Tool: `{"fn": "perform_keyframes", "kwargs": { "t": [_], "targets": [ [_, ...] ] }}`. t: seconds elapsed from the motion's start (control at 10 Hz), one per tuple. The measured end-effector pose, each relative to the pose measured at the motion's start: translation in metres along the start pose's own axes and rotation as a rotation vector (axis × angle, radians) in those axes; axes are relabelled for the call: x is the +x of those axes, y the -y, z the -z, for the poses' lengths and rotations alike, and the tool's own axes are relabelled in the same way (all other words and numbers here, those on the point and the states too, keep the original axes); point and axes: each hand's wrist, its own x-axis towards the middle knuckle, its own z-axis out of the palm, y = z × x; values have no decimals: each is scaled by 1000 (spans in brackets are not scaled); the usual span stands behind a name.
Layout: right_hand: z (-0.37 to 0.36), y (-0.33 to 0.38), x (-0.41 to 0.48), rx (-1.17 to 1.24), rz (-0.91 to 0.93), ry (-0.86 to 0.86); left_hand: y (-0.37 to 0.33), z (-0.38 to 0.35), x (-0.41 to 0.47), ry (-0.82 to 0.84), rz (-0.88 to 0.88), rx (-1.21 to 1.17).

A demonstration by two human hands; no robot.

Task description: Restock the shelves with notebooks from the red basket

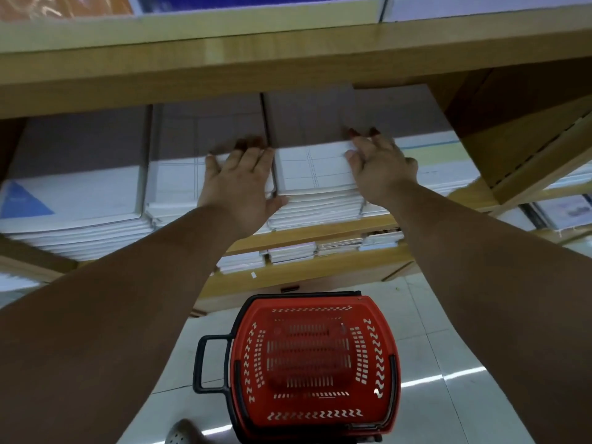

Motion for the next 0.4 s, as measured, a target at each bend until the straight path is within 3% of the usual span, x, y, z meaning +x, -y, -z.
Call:
{"fn": "perform_keyframes", "kwargs": {
  "t": [0.2,0.4],
  "targets": [
    [17,30,-33,-71,-9,-92,10,17,-40,-44,56,-16],
    [26,73,-98,-29,73,0,40,33,-107,-72,110,-85]
  ]
}}
